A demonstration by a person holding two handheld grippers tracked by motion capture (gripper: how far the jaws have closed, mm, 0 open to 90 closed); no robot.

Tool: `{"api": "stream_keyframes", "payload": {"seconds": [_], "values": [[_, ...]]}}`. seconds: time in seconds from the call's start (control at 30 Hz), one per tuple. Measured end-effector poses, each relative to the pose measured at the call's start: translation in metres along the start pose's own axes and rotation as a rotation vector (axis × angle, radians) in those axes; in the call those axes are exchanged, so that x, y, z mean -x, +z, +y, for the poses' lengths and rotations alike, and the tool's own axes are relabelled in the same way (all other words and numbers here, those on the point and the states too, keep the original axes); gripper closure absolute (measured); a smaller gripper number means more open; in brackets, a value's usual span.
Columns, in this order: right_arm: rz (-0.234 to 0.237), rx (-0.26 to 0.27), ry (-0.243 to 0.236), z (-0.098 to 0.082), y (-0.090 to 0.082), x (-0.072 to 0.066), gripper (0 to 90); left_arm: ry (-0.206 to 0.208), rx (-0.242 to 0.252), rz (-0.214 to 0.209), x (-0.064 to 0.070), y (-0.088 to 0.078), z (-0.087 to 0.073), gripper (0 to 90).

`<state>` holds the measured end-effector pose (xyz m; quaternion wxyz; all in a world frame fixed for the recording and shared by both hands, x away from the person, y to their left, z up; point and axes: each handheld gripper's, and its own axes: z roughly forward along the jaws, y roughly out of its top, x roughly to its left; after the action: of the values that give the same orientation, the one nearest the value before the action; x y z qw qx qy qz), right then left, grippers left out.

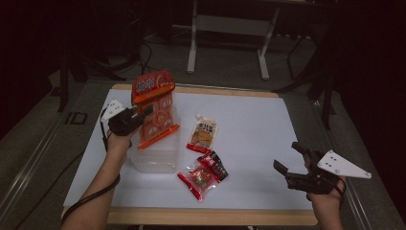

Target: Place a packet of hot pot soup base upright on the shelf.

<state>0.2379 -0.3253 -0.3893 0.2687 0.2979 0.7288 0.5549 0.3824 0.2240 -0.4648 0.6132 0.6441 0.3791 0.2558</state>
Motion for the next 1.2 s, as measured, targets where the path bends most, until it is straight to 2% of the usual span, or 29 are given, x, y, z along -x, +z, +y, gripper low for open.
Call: {"api": "stream_keyframes", "payload": {"seconds": [0.03, 0.13, 0.3, 0.47, 0.5, 0.67, 0.77, 0.87, 0.9, 1.03, 1.1, 1.2], "values": [[0.002, 0.001, 0.002, 0.0, 0.0, 0.0, 12.9, 0.0, -0.004, -0.002, -0.001, -0.002, -0.001, 68.7], [0.003, 0.001, 0.003, 0.0, 0.0, 0.0, 12.9, -0.038, 0.012, -0.02, -0.004, -0.009, -0.002, 63.3], [0.005, 0.002, 0.001, 0.0, 0.001, -0.002, 13.0, -0.034, 0.0, -0.014, -0.007, -0.017, -0.004, 60.1], [0.007, -0.001, -0.003, 0.0, 0.002, -0.003, 12.9, -0.039, 0.002, -0.012, -0.006, -0.02, -0.004, 51.4], [0.007, -0.001, -0.005, 0.0, 0.002, -0.003, 13.0, -0.031, -0.007, -0.01, -0.004, -0.022, -0.003, 45.2], [0.007, 0.0, -0.004, 0.001, 0.002, -0.003, 12.9, -0.028, -0.014, -0.014, -0.002, -0.022, -0.003, 37.0], [0.007, 0.003, -0.003, 0.001, 0.002, -0.003, 13.0, -0.047, -0.012, 0.009, -0.002, -0.026, -0.002, 25.7], [0.006, 0.001, -0.005, 0.001, 0.001, -0.004, 13.0, -0.031, -0.013, 0.018, -0.002, -0.028, -0.002, 20.5], [0.006, 0.003, -0.004, 0.001, 0.002, -0.004, 12.9, -0.034, -0.009, 0.018, -0.003, -0.031, -0.003, 16.0], [0.004, 0.001, -0.004, 0.0, 0.003, -0.005, 12.9, -0.036, 0.013, 0.026, -0.003, -0.037, -0.004, 10.5], [0.006, 0.001, -0.007, 0.0, 0.004, -0.005, 13.0, -0.039, 0.0, 0.025, -0.003, -0.04, -0.003, 6.4], [0.007, 0.001, -0.008, 0.0, 0.004, -0.005, 13.2, -0.033, 0.006, 0.03, -0.001, -0.045, -0.002, 2.7]]}}
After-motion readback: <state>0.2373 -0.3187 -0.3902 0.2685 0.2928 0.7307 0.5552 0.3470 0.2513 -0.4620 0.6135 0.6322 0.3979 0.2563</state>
